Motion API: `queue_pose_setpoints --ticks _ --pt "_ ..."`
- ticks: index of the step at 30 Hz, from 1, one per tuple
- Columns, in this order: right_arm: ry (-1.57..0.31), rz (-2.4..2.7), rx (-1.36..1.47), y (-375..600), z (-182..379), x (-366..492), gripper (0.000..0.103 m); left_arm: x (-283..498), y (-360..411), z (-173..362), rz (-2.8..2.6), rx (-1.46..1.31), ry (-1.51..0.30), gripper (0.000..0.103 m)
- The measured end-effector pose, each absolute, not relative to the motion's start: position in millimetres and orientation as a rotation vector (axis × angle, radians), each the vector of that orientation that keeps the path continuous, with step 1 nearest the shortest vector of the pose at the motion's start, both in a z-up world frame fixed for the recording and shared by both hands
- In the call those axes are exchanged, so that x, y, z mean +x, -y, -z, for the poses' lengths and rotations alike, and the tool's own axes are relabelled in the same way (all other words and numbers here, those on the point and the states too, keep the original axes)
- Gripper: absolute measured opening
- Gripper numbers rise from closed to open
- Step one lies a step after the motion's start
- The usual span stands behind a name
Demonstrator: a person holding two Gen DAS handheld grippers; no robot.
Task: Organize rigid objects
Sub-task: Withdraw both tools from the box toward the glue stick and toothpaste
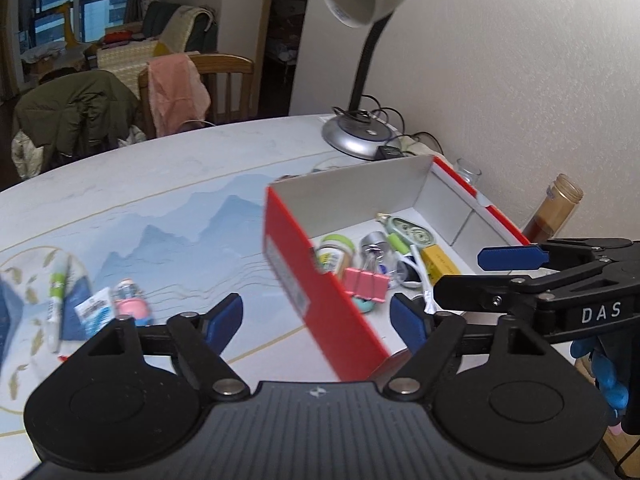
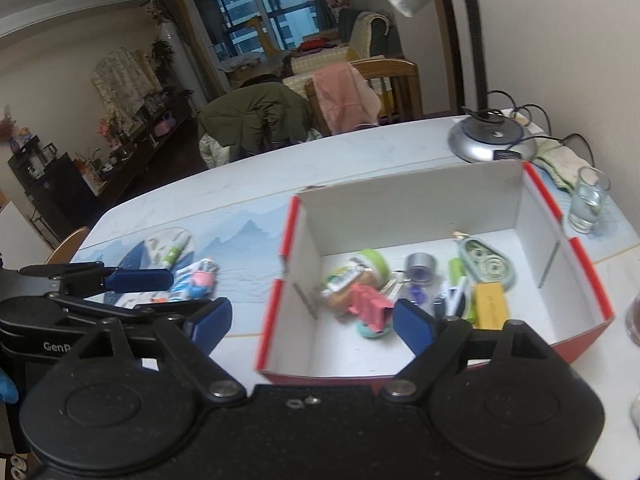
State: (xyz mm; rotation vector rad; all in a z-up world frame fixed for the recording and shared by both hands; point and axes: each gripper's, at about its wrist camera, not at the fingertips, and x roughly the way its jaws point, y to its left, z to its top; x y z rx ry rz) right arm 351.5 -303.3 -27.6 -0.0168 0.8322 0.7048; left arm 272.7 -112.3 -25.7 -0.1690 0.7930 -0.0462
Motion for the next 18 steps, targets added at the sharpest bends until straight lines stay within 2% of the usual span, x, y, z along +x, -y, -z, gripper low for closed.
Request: queue_pose_setpoints --ticks 6,9,14,16,18 --pt "-0.827 -0.729 -0.02 274 26 335 0.095 250 81 24 0.019 -0.185 -0.778 0.083" --pt "-0.827 -0.737 -0.023 260 27 329 0.096 241 64 22 0.005 -0.188 -0.77 0.092" --pt "-0.832 -0.751 -0.037 234 29 319 0.097 228 32 25 -0.018 -0.214 -0.759 0.094" --pt "-0.835 -0.757 -0.047 223 30 315 0.097 224 19 27 -0.043 -0.215 -0.755 0.103" --pt "-0.838 -0.756 -0.056 214 32 313 0.097 219 5 30 -0.059 -0.226 -0.751 0.103"
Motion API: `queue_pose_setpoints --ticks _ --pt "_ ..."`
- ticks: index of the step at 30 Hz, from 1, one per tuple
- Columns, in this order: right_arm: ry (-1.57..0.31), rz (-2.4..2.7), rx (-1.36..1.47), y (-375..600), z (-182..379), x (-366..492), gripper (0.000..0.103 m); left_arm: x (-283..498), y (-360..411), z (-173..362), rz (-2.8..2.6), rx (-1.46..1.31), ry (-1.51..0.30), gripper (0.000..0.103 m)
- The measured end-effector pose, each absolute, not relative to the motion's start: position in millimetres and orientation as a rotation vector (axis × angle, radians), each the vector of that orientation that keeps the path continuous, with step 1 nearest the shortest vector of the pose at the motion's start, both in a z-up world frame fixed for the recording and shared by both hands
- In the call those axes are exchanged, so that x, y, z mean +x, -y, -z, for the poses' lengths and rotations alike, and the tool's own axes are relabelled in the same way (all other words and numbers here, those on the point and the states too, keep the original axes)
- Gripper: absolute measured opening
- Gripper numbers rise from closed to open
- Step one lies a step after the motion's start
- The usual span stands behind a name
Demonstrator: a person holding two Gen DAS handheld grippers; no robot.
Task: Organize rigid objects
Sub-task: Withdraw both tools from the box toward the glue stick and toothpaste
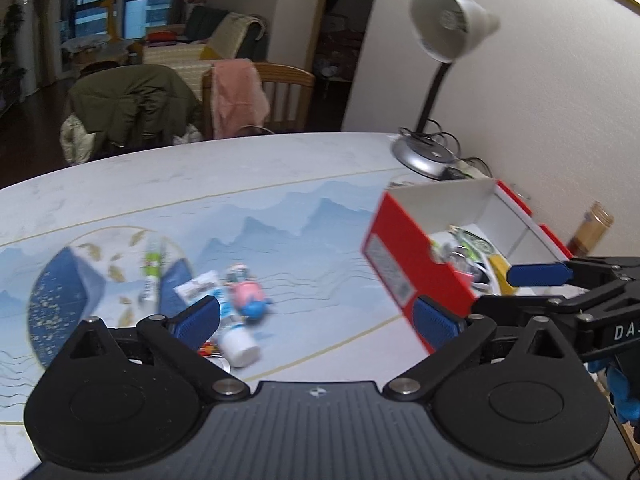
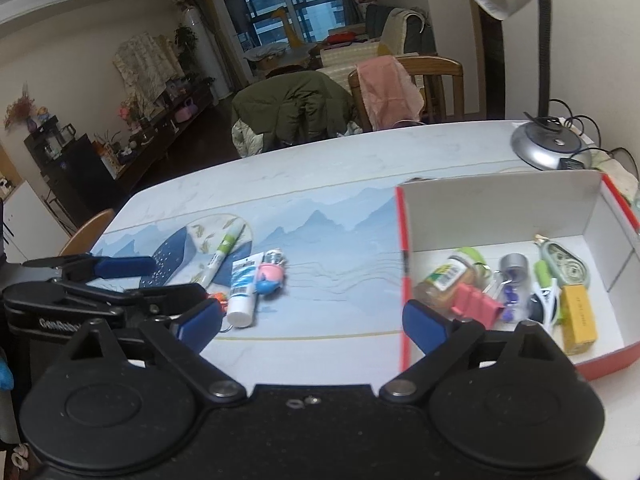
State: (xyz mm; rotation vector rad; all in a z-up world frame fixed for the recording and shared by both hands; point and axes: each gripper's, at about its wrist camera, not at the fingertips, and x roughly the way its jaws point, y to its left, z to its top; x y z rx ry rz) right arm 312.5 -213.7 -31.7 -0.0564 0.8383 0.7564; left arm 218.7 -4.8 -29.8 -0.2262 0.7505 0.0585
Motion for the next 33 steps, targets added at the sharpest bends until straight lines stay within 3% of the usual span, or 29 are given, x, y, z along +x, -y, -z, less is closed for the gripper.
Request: queue_pose_setpoints --ticks 19,33 --pt "-0.931 -0.782 -0.127 112 62 312 0.095 218 -115 79 -0.256 -0.295 -0.718 0.103" --pt "-1.0 -0.725 -0.212 63 108 350 0.083 263 -146 124 -0.287 -0.285 -0.775 0.103"
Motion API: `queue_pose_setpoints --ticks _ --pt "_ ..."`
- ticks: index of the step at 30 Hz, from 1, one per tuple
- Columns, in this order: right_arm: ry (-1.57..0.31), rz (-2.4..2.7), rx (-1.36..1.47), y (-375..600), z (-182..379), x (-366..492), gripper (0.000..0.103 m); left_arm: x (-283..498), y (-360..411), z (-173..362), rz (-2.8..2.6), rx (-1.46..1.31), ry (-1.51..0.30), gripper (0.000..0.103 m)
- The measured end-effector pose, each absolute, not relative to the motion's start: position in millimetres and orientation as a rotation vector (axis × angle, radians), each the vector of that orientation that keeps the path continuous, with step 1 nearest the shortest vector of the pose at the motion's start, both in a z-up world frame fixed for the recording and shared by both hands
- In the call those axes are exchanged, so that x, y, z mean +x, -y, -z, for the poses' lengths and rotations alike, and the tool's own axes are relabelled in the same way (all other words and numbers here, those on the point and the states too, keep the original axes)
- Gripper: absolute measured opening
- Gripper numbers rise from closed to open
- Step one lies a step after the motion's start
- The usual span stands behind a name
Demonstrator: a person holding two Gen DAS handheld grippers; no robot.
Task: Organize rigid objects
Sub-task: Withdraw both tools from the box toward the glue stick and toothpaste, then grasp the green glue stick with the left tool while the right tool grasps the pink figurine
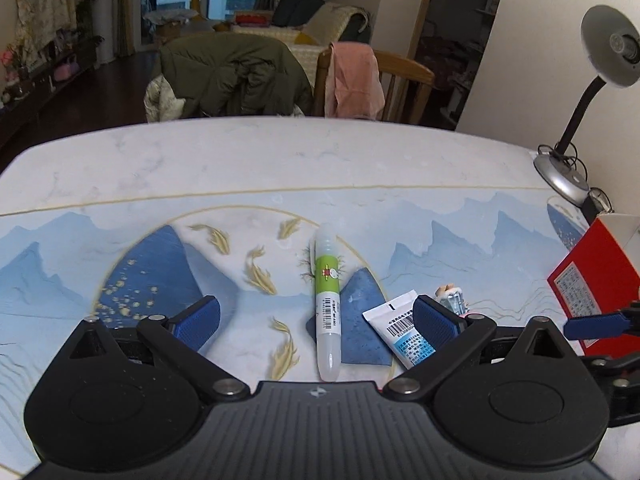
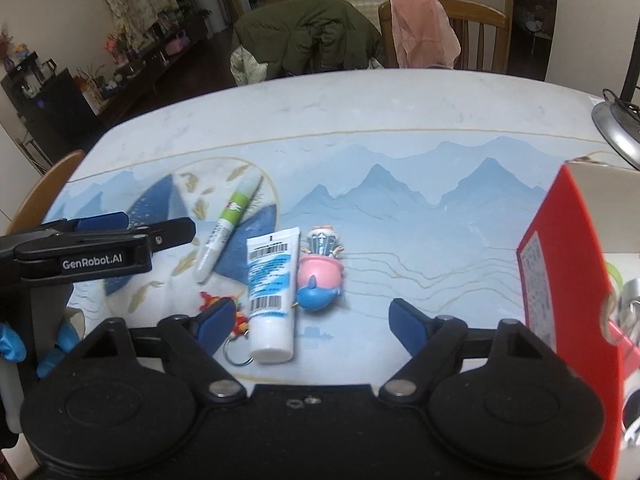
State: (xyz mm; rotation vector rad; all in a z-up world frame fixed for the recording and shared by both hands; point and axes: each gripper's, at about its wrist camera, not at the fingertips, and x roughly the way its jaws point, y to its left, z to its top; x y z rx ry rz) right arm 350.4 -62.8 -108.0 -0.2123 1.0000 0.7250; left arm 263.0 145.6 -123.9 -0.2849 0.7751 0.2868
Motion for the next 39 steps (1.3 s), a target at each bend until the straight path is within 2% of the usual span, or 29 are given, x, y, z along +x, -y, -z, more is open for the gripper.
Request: queue_pose_setpoints --ticks 10,15,23,31,34,36,37,39 --pt "-1.05 -0.699 -0.216 46 136 379 0.076 292 -153 153 -0.288 -0.292 -0.837 0.103" --pt "-1.069 -0.694 -0.238 40 147 385 0.065 299 -157 165 -0.289 -0.29 -0.851 0.103" --pt "-1.07 -0.688 -0.267 36 154 392 0.057 307 -157 175 -0.313 -0.23 -0.859 0.102" --pt "-1.052 -0.691 -0.311 27 158 390 0.046 312 -149 177 -0.319 -0.158 -0.838 0.085" --pt "-1.041 -0.687 -0.32 24 158 390 0.041 311 -144 177 -0.311 -0.134 -0.829 0.076" --pt "-1.036 -0.687 -0.322 24 158 388 0.035 310 -140 176 -0.298 -0.124 -0.823 0.062" --pt "-1.032 -0.684 -0.325 24 158 387 0.035 310 -138 175 -0.297 -0.118 -0.822 0.057" --pt "-1.026 -0.679 -0.331 24 158 386 0.035 310 -136 173 -0.291 -0.117 -0.82 0.042"
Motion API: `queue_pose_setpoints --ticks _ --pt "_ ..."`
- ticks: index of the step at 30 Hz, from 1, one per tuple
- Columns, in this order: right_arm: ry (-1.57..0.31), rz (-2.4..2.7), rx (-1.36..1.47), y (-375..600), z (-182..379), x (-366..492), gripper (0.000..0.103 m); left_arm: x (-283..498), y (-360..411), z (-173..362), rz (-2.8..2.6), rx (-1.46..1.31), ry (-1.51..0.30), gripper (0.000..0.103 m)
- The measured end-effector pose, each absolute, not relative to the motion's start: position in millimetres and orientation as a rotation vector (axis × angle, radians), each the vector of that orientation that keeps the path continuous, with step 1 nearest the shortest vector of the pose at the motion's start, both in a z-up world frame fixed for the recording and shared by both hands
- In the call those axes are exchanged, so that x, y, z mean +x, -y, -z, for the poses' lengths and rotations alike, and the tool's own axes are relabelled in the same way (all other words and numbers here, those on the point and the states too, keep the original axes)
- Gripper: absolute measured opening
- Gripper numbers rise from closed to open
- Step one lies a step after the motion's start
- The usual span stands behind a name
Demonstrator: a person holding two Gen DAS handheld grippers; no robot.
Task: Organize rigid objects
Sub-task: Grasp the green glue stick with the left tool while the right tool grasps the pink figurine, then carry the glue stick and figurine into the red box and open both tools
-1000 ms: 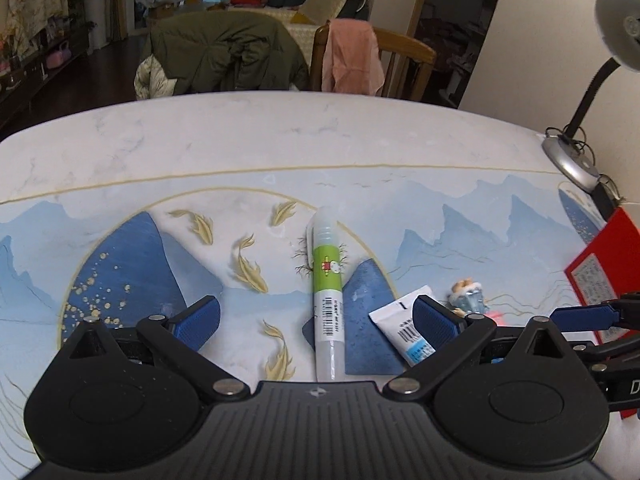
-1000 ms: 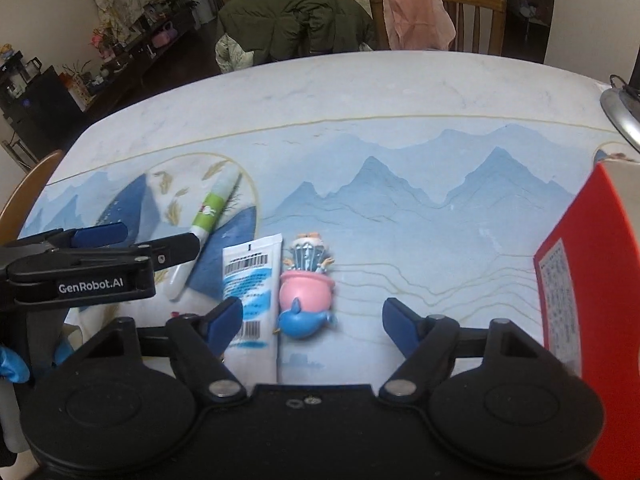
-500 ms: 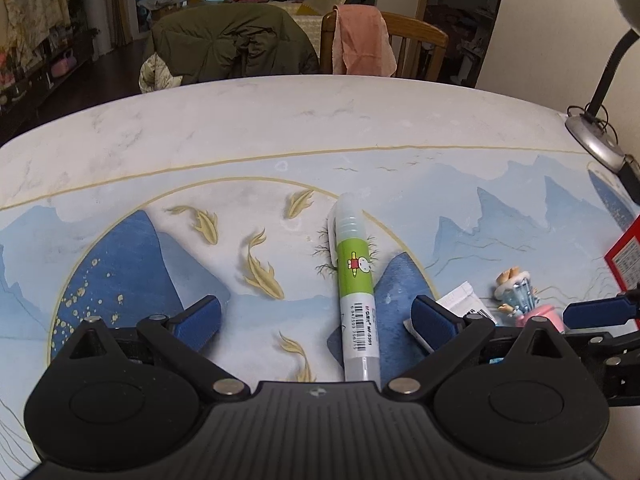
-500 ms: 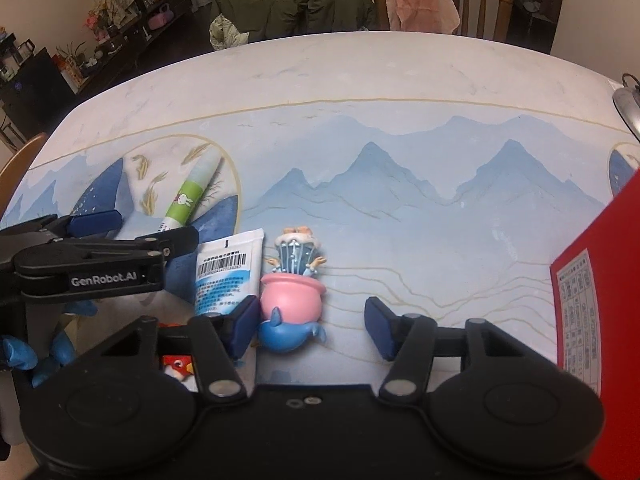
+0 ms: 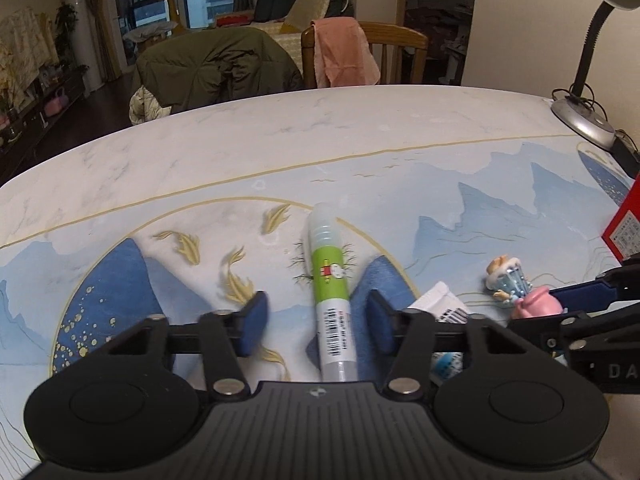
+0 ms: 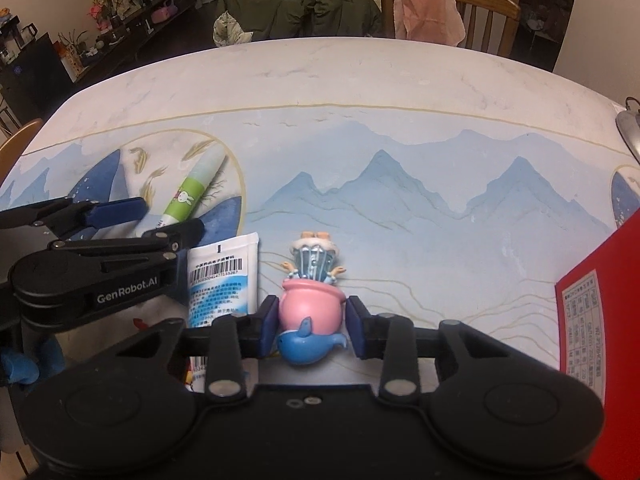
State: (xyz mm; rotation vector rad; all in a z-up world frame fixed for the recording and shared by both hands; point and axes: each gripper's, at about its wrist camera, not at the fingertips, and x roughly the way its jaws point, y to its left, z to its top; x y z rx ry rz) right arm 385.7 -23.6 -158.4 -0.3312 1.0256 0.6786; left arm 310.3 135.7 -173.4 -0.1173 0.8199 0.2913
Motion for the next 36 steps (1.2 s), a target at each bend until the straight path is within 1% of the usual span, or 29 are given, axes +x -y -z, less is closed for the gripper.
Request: queue_pose_setpoints --ticks 1,2,4,5,6,16,36 --pt "-1.025 -0.677 -0.33 24 159 386 0.034 310 -135 173 -0.29 -0.118 -0.819 0.038" --pt "-1.024 -0.676 -0.324 25 158 385 0.034 310 -134 172 -0.288 -0.121 -0.819 0.031" --pt "-1.022 -0.672 -0.317 28 157 385 0.034 310 -135 171 -0.284 -0.134 -0.821 0.026" --pt "-1.022 -0.669 -0.314 30 156 384 0.034 310 -135 171 -0.284 -0.139 -0.823 0.019" --pt "-1.022 -0.667 -0.31 32 155 383 0.034 310 -135 171 -0.284 -0.146 -0.826 0.018" --pt "-1.019 -0.665 -0.252 54 136 366 0.034 289 -132 159 -0.292 -0.212 -0.816 0.017" --pt "-0.952 -0.718 -0.149 118 72 308 0.034 213 -103 108 -0.281 -0.323 -0.761 0.017"
